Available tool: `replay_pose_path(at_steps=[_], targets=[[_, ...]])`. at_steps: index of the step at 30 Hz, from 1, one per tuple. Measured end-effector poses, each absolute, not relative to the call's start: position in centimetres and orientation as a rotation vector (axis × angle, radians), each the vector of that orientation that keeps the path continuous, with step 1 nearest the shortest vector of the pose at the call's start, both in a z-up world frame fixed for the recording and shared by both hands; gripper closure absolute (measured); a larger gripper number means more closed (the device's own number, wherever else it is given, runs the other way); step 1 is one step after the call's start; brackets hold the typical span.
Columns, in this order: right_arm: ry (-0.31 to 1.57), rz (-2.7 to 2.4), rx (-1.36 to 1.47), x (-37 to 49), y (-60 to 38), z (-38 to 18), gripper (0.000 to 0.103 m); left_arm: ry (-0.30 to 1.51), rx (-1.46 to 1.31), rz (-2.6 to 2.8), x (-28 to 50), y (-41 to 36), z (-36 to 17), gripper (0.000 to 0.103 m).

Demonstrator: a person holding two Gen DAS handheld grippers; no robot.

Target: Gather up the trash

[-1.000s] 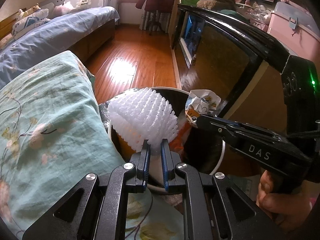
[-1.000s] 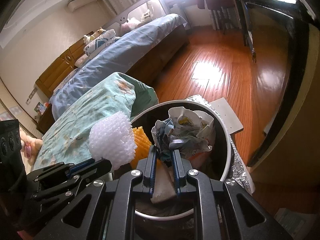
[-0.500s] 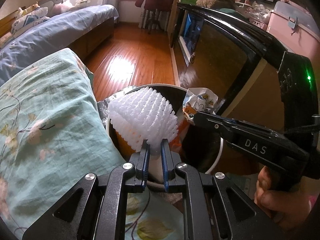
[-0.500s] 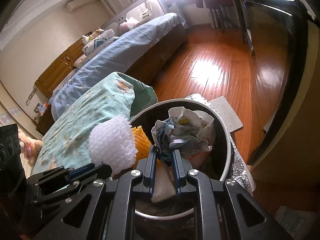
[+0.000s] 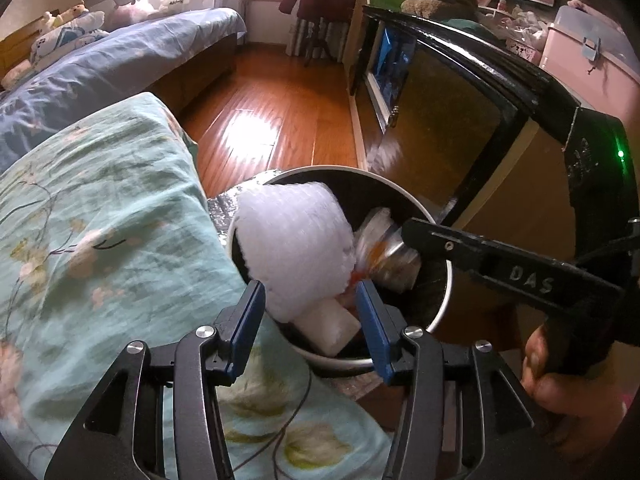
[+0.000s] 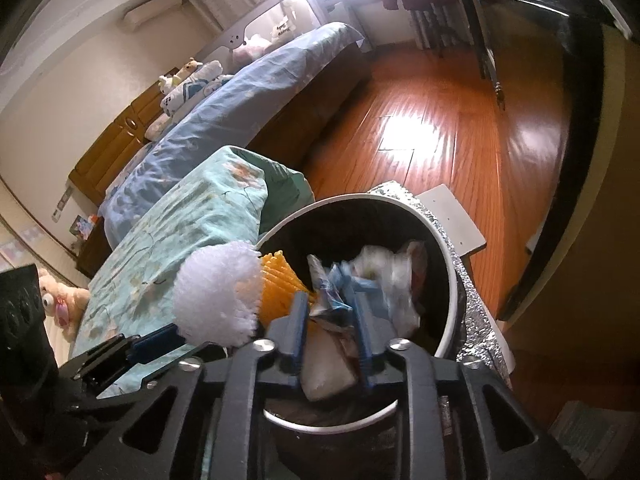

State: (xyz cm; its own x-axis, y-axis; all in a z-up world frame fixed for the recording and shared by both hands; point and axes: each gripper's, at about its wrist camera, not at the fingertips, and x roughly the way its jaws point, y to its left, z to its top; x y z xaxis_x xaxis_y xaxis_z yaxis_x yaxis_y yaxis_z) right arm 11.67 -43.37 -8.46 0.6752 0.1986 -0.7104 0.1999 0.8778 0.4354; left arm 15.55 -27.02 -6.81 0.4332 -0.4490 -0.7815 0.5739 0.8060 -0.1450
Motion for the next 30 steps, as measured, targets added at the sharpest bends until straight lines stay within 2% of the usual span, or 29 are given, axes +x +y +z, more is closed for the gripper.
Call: replay_pose_path(at_steps=[5, 10, 12, 14, 17, 20, 27, 30], targets=[[0.814, 0.004, 0.516, 10.9, -43.0, -7.5, 0.056, 0.895, 0.135, -0.631, 14.8, -26.0, -6.3, 0.055], [0.788, -0.004, 0.513, 9.8, -42.5, -6.5, 0.054, 0.868, 0.093, -0.617, 13.8, -24.1, -5.5, 0.055], [0.775, -0.009, 0.509, 9.1, -42.1, -6.1, 0.049, 0.859, 0.075, -0.609, 13.5, -23.3, -5.1, 0.055], [0.754, -0.014, 0.501, 8.3, -41.5, -5.6, 0.038, 0.845, 0.046, -0.601, 12.9, -22.3, -4.6, 0.055], [0.724, -0.019, 0.49, 7.0, -40.4, -5.0, 0.028, 0.82, 0.009, -0.588, 11.9, -20.6, -4.0, 0.055], [0.699, -0.021, 0.475, 5.6, -39.0, -4.7, 0.022, 0.797, -0.009, -0.575, 10.5, -18.9, -3.7, 0.055], [0.63, -0.048, 0.392, 2.6, -35.7, -4.2, 0.013, 0.721, -0.022, -0.516, 7.6, -15.9, -3.2, 0.045], [0.591, -0.066, 0.356, 1.5, -34.8, -3.9, 0.008, 0.68, -0.026, -0.472, 6.3, -14.5, -3.1, 0.031]])
